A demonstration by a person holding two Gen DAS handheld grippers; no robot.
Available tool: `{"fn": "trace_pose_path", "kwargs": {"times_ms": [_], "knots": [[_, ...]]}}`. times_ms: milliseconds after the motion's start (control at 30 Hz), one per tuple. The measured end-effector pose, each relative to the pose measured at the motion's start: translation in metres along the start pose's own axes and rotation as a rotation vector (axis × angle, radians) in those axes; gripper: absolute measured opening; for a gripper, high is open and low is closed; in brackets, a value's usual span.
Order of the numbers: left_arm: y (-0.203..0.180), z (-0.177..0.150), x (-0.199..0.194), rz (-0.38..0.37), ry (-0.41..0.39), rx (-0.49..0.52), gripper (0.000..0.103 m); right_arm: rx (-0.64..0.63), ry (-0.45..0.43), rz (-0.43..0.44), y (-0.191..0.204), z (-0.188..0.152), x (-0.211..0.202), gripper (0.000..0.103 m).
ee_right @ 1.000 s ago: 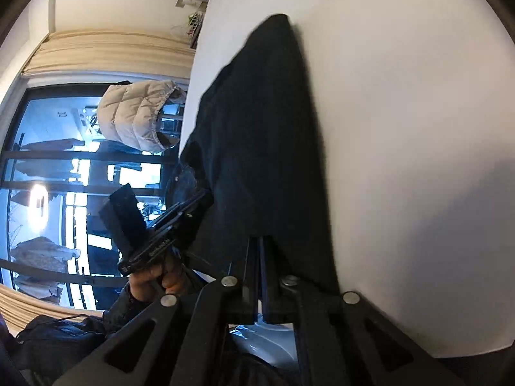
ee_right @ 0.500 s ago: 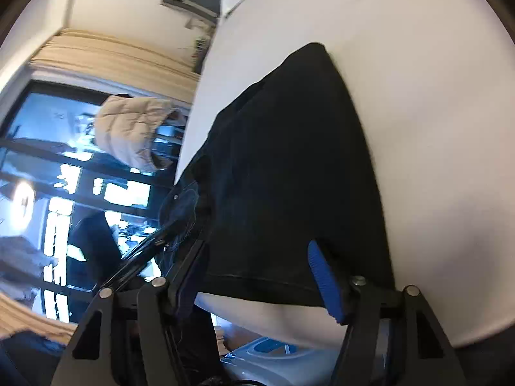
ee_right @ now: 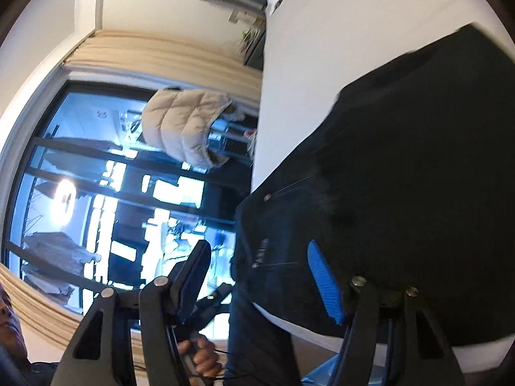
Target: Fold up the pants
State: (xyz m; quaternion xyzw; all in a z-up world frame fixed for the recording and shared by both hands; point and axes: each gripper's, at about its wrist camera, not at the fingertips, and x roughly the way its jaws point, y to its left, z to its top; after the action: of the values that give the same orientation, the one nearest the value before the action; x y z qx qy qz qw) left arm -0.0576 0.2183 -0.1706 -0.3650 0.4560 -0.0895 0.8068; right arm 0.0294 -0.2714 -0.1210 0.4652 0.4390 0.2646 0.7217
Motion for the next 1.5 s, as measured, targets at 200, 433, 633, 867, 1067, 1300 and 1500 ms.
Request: {"fn": "trace_pose_path", "kwargs": {"times_ms": [200,433,633,867,1067,1300,1500], "knots": [[0.031,0.002,0.010,-0.120,-0.001,-0.161,0.074,0.015,-0.005,0.041,0.011,0.009,0.015,0.068],[0.041,0.009,0.041,-0.205,0.015,-0.263,0.074,0.027,-0.010,0.040,0.007,0.008,0.013,0.070],[0.055,0.014,0.051,-0.248,0.006,-0.332,0.071,0.033,-0.007,0.064,0.006,0.010,0.015,0.070],[0.055,0.027,0.066,-0.265,0.020,-0.365,0.025,-0.005,0.042,0.017,0.016,0.022,0.024,0.070],[0.039,0.035,0.063,-0.237,-0.013,-0.279,0.015,-0.059,0.137,-0.144,0.020,0.044,0.045,0.068],[0.006,0.042,0.056,-0.183,-0.030,-0.156,0.013,-0.011,0.288,-0.320,-0.022,0.060,0.091,0.031],[-0.035,0.047,0.050,-0.143,-0.043,-0.015,0.013,0.095,0.308,-0.337,-0.064,0.059,0.100,0.000]]}}
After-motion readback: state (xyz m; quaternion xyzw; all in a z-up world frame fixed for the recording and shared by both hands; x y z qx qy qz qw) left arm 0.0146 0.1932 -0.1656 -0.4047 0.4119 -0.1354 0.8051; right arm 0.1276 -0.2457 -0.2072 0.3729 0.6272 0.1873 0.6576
